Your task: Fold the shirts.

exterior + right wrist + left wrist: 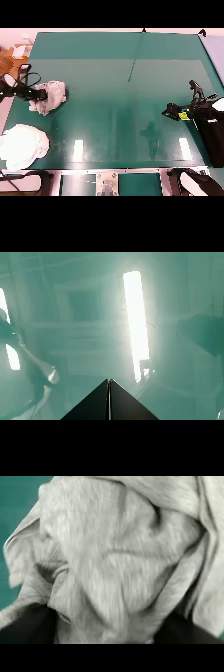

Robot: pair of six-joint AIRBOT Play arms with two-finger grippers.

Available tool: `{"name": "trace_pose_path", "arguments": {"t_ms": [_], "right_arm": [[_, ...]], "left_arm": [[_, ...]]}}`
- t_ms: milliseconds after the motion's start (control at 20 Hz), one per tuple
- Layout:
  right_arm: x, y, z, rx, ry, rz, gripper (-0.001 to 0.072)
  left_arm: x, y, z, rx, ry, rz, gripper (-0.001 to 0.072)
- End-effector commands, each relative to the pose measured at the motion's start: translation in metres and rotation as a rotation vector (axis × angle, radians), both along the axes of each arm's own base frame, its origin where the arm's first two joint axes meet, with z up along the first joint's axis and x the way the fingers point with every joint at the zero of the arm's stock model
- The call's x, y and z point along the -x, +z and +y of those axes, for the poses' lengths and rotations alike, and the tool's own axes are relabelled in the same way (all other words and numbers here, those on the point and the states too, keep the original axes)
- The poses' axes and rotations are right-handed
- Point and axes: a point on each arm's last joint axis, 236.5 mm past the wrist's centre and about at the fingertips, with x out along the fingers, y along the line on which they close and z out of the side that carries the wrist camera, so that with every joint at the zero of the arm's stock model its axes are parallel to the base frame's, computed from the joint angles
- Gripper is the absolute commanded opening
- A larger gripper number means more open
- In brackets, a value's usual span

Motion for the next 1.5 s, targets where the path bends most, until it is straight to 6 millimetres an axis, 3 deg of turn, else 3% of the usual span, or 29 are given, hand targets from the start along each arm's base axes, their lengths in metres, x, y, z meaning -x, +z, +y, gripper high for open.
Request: {"name": "trace_pose_path", "arguments": {"t_ms": [0, 150, 250, 300, 450, 550, 650, 750, 850, 1000, 1100, 1150, 1200, 1250, 1350, 1450], "right_arm": [[-0.001, 0.0, -0.001, 0.002, -0.004, -0.005, 0.0015], [-0.001, 0.0, -0.001, 0.002, -0.003, -0.005, 0.0014], [-0.001, 0.0, -0.001, 0.001, -0.004, -0.005, 0.0014], [-0.001, 0.0, -0.001, 0.001, -0.004, -0.005, 0.0014], [-0.002, 0.001, -0.001, 0.001, -0.004, -0.005, 0.0014], [-0.005, 0.005, -0.002, 0.004, -0.004, -0.018, 0.0014], [-0.011, 0.014, -0.003, 0.009, -0.004, -0.042, 0.0013], [-0.019, 0.025, -0.004, 0.015, -0.004, -0.073, 0.0014], [-0.024, 0.033, -0.005, 0.019, -0.004, -0.095, 0.0014], [-0.026, 0.036, -0.006, 0.02, -0.003, -0.101, 0.0014], [-0.024, 0.036, -0.005, 0.019, -0.001, -0.097, 0.005], [-0.024, 0.036, -0.005, 0.019, 0.0, -0.097, 0.0192], [-0.024, 0.036, -0.006, 0.02, -0.003, -0.096, 0.0318], [-0.022, 0.035, -0.007, 0.017, -0.004, -0.087, 0.0366], [-0.016, 0.033, -0.012, 0.009, -0.014, -0.059, 0.0366], [-0.004, 0.024, -0.009, -0.008, 0.0, -0.007, 0.0366]], "left_arm": [[-0.012, -0.023, -0.001, 0.03, 0.024, -0.003, 0.0024], [-0.02, 0.003, -0.008, 0.062, 0.01, 0.002, 0.0022], [-0.031, 0.039, -0.026, 0.153, -0.004, -0.009, 0.0022], [-0.038, 0.068, -0.04, 0.206, -0.036, -0.04, 0.0021], [-0.054, 0.18, -0.088, 0.288, -0.157, -0.249, 0.0021], [-0.044, 0.246, -0.134, 0.298, -0.268, -0.379, 0.0021], [-0.026, 0.271, -0.188, 0.314, -0.387, -0.419, 0.0021], [-0.004, 0.265, -0.252, 0.347, -0.523, -0.382, 0.0021], [0.014, 0.242, -0.316, 0.38, -0.632, -0.345, 0.0022], [0.044, 0.181, -0.396, 0.407, -0.753, -0.241, 0.0023], [0.065, 0.135, -0.434, 0.404, -0.817, -0.145, 0.0025], [0.072, 0.119, -0.444, 0.401, -0.837, -0.109, 0.0061], [0.075, 0.112, -0.447, 0.399, -0.839, -0.091, 0.0368], [0.073, 0.113, -0.445, 0.41, -0.809, -0.081, 0.0614], [0.058, 0.128, -0.425, 0.405, -0.771, -0.102, 0.062], [0.031, 0.143, -0.389, 0.388, -0.714, -0.116, 0.0621]]}}
